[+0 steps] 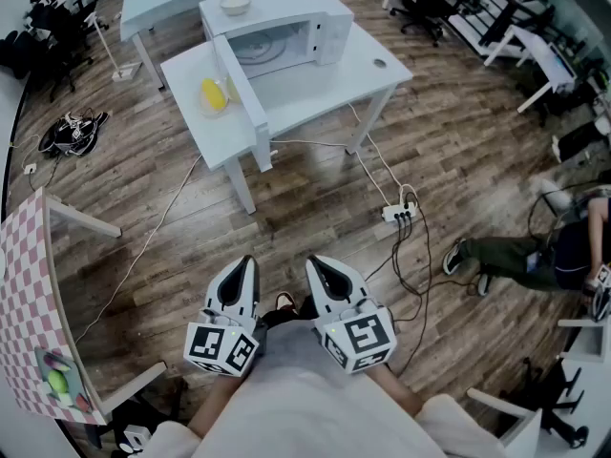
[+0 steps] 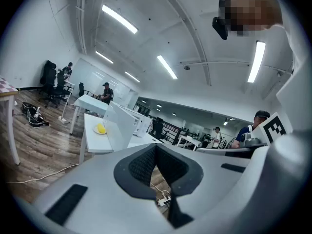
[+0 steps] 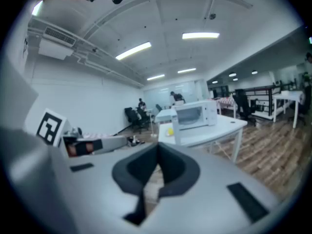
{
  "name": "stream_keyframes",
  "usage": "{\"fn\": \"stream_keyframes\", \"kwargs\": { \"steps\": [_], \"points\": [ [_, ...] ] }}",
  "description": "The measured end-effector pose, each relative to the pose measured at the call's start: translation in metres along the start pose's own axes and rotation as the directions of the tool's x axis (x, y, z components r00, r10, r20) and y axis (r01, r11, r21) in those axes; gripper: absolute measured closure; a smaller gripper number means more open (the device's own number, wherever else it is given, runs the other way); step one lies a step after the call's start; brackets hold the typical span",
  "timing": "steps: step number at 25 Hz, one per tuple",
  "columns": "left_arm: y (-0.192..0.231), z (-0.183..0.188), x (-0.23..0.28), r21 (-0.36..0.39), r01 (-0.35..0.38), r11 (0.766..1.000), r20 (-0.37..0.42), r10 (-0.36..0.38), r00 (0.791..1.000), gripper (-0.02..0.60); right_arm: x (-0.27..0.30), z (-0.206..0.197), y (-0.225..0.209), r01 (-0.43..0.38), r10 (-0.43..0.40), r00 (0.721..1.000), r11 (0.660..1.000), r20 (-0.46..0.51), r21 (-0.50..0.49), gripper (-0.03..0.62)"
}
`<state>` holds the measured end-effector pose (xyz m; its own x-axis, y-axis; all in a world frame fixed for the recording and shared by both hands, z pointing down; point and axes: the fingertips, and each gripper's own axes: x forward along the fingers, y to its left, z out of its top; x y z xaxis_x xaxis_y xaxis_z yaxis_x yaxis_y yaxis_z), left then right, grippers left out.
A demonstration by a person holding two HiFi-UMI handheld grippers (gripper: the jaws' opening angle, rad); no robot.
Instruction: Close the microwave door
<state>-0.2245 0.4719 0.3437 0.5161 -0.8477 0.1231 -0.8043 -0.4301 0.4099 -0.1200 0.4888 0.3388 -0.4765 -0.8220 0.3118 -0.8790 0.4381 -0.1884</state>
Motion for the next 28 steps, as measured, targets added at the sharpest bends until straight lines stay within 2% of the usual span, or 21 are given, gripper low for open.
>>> {"fn": "stream_keyframes", "kwargs": {
  "steps": [5,14,28],
  "points": [
    [-0.003,0.003,0.000,-0.015,0.017,1.000,0.003,-0.017,1.000,0.565,-0.001,0.006,0.003,-0.001,0.001,1.000,1.000,0.010,-0.008,0.571],
    [-0.014,0.005,0.004,0.002,0.039,0.999,-0.005,-0.039,0.999,0.565,0.000,0.008,-0.001,-0.005,0.005,1.000,1.000,0.010,0.003,0.571],
    [-0.017,0.004,0.030,0.001,0.017,1.000,-0.034,-0.017,0.999,0.565,0.010,0.019,-0.014,-0.090,0.090,0.996,0.996,0.008,0.001,0.571]
  ]
}}
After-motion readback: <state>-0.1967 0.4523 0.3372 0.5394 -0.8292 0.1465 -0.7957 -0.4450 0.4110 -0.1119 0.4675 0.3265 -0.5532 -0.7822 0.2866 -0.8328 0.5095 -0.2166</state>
